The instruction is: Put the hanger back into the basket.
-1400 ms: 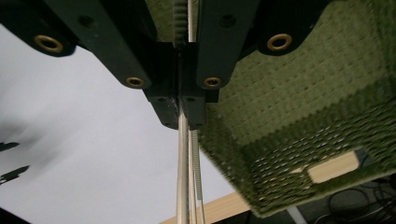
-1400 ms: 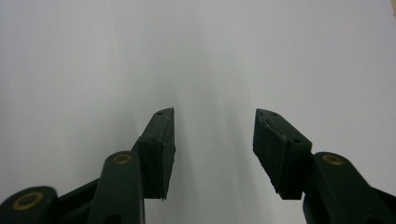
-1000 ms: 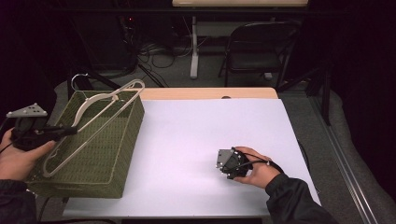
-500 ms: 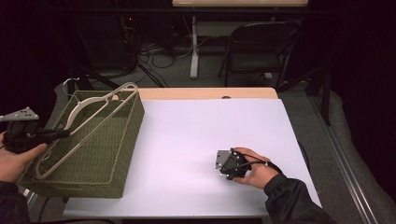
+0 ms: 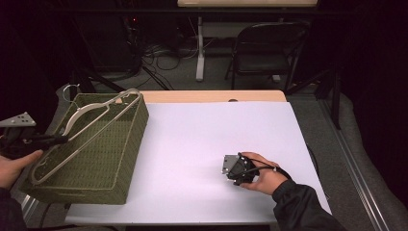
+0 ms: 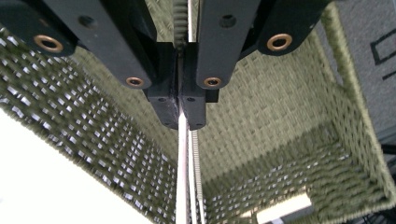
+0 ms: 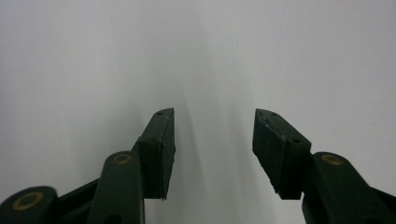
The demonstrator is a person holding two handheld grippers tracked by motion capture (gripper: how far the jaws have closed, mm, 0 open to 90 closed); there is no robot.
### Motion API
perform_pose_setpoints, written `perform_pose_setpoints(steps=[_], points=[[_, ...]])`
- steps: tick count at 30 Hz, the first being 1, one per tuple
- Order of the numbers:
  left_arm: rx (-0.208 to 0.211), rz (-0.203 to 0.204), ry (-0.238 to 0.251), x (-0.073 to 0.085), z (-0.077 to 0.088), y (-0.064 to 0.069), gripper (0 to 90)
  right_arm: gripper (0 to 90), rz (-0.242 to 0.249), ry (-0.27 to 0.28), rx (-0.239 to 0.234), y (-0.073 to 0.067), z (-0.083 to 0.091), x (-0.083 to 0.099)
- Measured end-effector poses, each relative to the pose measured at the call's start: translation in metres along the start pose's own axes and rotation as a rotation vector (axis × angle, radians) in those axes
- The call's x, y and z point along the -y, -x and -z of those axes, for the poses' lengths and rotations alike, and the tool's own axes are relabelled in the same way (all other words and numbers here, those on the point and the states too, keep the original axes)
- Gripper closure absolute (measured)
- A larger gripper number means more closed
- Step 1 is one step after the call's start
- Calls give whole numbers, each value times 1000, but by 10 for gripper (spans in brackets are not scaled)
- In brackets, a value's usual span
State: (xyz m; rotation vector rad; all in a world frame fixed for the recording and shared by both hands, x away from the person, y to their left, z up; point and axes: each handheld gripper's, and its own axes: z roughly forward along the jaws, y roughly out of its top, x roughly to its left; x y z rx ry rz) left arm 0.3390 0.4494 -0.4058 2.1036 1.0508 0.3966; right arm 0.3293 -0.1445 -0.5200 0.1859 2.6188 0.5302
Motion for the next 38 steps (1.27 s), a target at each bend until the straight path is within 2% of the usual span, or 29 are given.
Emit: perform_pose_setpoints(steps=[7, 11, 13, 14, 15, 16, 17, 18, 19, 20, 21, 23, 24, 26, 30, 31, 34, 35, 36, 38], points=[[-5, 35, -76, 19, -20, -6, 874, 490, -7, -2, -2, 0, -1, 0], [17, 55, -91, 28, -36, -6, 874, 490, -6, -2, -3, -1, -1, 0], [42, 73, -104, 31, -42, -7, 873, 490, -7, 0, -1, -1, -1, 0], [38, 71, -115, 31, -44, -7, 871, 490, 2, 1, 0, 0, -1, 0], [21, 73, -124, 31, -45, -6, 871, 490, -3, 5, -3, 0, -1, 1], [-4, 79, -122, 30, -46, -6, 834, 490, -15, 4, -2, -1, 0, 1], [-34, 88, -109, 29, -45, -6, 834, 490, -15, 4, -2, -1, 0, 1], [-77, 77, -97, 28, -44, -6, 759, 490, -15, 4, -1, 0, 1, 2], [-153, 33, -96, 26, -42, -5, 716, 490, -10, 8, 0, 0, 1, 2], [-190, 25, -98, 25, -41, -4, 655, 490, -18, 6, 1, 0, 1, 3], [-210, 35, -89, 25, -39, -4, 618, 489, -19, 6, -1, 0, 2, 3], [-215, 64, -57, 23, -33, -3, 558, 486, -25, 15, 8, 0, 4, 4], [-215, 64, -57, 23, -33, -3, 535, 486, -25, 15, 8, 0, 4, 4], [-207, 83, -37, 23, -28, 1, 518, 483, -42, 22, 11, 0, 7, 5], [-187, 82, -13, 22, -21, 12, 491, 471, -47, 41, 18, 0, 13, 5], [-189, 76, 0, 22, -19, 17, 488, 469, -63, 45, 22, -1, 15, 5], [-165, 97, 48, 21, -14, 33, 456, 455, -83, 43, 37, -2, 21, 6], [-155, 96, 64, 20, -13, 39, 444, 451, -103, 65, 33, -2, 23, 8], [-142, 87, 81, 19, -12, 47, 427, 451, -122, 82, 39, -3, 29, 11], [-119, 69, 106, 18, -11, 62, 422, 449, -130, 96, 43, -3, 32, 13]])
